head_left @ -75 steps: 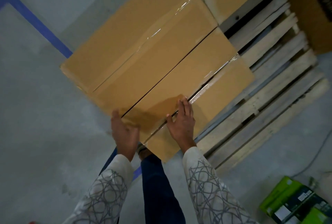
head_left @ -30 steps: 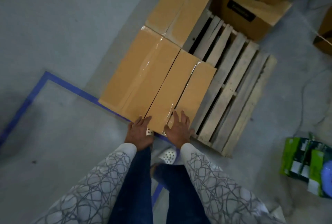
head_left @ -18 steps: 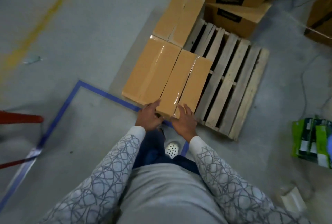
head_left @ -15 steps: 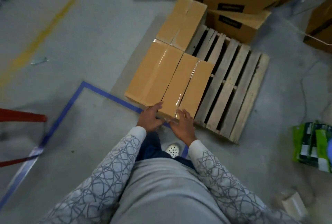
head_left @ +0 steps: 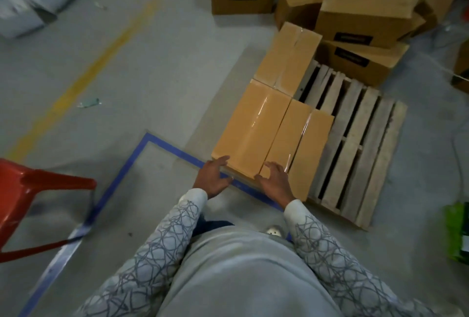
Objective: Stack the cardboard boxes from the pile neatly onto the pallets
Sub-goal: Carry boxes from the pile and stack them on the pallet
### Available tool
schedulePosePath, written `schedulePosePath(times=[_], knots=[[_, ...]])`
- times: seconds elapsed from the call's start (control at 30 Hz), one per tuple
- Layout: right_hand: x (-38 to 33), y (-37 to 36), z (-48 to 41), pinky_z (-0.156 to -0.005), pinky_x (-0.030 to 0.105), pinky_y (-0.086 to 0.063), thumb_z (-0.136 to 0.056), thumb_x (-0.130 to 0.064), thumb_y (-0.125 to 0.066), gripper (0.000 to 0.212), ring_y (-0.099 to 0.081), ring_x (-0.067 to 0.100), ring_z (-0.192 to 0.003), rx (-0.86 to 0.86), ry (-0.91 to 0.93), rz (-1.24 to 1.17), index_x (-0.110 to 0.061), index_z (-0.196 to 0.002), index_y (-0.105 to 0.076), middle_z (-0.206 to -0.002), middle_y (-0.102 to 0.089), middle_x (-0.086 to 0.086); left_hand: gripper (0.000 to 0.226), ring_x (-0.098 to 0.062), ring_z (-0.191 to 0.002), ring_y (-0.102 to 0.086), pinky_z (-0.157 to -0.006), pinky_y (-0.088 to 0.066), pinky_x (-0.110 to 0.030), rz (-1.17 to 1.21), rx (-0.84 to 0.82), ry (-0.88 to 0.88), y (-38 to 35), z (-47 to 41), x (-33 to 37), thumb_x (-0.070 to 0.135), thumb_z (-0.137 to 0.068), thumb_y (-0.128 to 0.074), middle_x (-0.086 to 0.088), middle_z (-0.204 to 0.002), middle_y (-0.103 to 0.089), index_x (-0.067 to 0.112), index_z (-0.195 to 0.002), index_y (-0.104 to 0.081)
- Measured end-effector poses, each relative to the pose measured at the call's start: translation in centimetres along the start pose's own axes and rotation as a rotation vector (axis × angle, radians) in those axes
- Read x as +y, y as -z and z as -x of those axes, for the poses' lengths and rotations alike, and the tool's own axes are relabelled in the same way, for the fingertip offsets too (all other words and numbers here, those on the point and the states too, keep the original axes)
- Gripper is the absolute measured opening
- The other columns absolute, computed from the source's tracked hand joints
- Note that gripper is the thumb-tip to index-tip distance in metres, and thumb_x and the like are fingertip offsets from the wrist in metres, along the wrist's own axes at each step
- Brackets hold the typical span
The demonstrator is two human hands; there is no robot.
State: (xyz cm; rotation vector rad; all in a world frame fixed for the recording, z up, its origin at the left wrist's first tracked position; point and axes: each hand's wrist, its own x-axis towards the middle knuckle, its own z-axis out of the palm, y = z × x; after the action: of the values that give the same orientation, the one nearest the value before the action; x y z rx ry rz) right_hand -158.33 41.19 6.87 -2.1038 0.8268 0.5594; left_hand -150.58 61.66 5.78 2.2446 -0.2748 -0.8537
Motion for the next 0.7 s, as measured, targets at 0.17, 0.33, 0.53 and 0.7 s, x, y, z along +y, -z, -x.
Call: schedulePosePath(times=[0.17,0.33,0.53,0.7], knots=[[-6.3,-3.6,-1.5,-0.119,0.044,-0.034,-0.096,-0.039,-0.066,0.065,-0.036,0.031,-0.145,0.046,-0.089,-0.089,-0.018,-0.153,-0.042,-0.159,-0.038,0.008,0.069,-0.028,-0.137,-0.047,-0.112,-0.041,-0.041,-0.033,-0.033,-0.071,7.3,-3.5,-1.6,0.025,-0.086,-0.076,-0.003,-0.143,-0.060,0.025,-0.150,-0.050],[-11.1,-4.1,-2.3,-0.115,0.038,-0.036,-0.098,-0.035,-0.066,0.062,-0.044,0.026,-0.140,0.080,-0.100,-0.224,-0.017,-0.153,-0.042,-0.154,-0.045,0.008,0.076,-0.030,-0.136,-0.048,-0.113,-0.039,-0.044,-0.130,-0.164,-0.187,12.0,-7.1,-0.8,0.040,-0.076,-0.060,-0.005,-0.144,-0.059,0.022,-0.150,-0.050],[-15.3,-2.1,-7.3,-0.111,0.043,-0.043,-0.100,-0.036,-0.064,0.041,-0.053,0.019,-0.129,0.207,-0.168,-0.402,-0.020,-0.139,-0.059,-0.141,-0.058,-0.001,0.091,-0.027,-0.136,-0.046,-0.114,-0.037,-0.049,-0.149,-0.246,-0.249,15.9,-15.3,-0.7,0.059,-0.066,-0.044,-0.004,-0.144,-0.058,0.025,-0.150,-0.049],[-21.3,-2.9,-15.1,-0.103,0.033,-0.046,-0.101,-0.026,-0.064,0.032,-0.059,0.020,-0.123,0.205,-0.248,-0.568,-0.018,-0.132,-0.065,-0.132,-0.065,0.001,0.073,-0.020,-0.135,-0.047,-0.114,-0.036,-0.035,-0.069,-0.186,-0.125,21.1,-22.3,-1.9,0.045,-0.076,-0.063,0.006,-0.140,-0.059,0.030,-0.146,-0.052]])
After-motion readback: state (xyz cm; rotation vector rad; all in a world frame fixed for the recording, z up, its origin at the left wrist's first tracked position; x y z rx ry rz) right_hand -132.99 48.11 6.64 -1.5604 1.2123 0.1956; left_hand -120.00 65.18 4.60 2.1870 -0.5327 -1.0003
